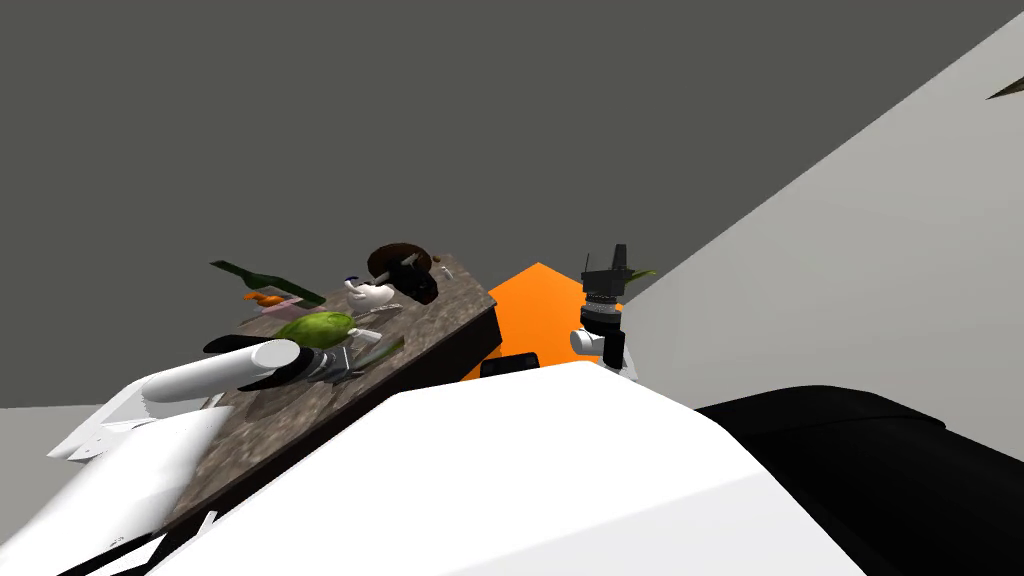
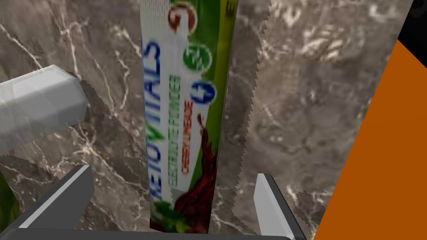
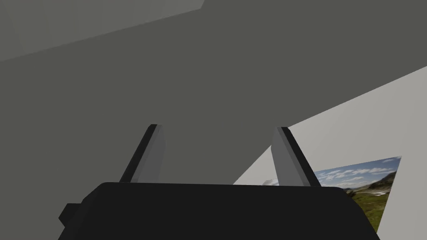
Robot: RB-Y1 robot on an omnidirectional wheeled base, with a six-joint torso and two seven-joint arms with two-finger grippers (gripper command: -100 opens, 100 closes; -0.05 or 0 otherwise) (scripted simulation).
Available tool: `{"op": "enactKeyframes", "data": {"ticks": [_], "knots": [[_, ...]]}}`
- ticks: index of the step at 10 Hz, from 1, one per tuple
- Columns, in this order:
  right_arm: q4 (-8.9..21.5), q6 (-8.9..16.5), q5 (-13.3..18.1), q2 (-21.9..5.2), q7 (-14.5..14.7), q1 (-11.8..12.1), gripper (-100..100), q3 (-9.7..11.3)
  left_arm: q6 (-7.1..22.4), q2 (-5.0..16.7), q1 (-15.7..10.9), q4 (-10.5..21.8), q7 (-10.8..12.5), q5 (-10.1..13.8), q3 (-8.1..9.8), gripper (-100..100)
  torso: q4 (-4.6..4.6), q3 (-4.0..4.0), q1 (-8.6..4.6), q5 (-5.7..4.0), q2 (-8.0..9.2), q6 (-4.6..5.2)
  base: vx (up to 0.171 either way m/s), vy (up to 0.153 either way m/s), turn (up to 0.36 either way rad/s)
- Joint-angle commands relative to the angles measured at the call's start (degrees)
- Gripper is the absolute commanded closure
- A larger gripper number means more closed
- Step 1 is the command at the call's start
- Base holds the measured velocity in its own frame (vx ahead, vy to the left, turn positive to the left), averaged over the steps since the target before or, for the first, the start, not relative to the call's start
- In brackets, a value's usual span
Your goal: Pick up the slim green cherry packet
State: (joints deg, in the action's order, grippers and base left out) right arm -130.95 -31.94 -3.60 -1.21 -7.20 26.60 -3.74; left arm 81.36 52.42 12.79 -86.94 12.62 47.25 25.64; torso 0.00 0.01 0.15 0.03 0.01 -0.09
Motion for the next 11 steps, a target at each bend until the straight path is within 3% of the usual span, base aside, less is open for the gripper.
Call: {"op": "enactKeyframes", "data": {"ticks": [1,4,8,10,11], "knots": [[0.0,0.0,0.0,0.0,0.0,0.0,0,0.0,2.9,0.7,-0.7,1.6,0.5,1.4,0.1,-100,0.0,0.0,0.0,0.0,0.0,0.0,-0.001,0.047,-0.176],[0.0,0.0,0.0,0.0,0.0,0.0,0,0.0,6.2,1.1,-1.3,2.8,1.0,2.4,0.03,-100,0.0,0.0,0.0,0.0,0.0,0.03,0.0,0.036,-0.111],[0.0,0.0,0.0,0.0,0.0,0.0,0,0.0,12.8,1.8,-2.9,6.3,2.2,5.2,-0.32,-100,0.0,0.0,0.09,0.02,0.0,0.0,-0.004,0.053,-0.167],[0.0,0.0,0.0,0.0,0.0,0.0,0,0.0,12.9,1.8,-3.0,6.4,2.2,5.3,-0.33,-100,0.01,0.02,0.05,0.02,0.04,-0.01,-0.012,0.034,-0.058],[0.0,0.0,0.0,0.0,0.0,0.0,0,0.0,13.1,1.8,-3.0,6.4,2.2,5.3,-0.35,0,0.01,0.02,-0.05,0.0,0.03,-0.03,0.0,0.0,0.0]]}}
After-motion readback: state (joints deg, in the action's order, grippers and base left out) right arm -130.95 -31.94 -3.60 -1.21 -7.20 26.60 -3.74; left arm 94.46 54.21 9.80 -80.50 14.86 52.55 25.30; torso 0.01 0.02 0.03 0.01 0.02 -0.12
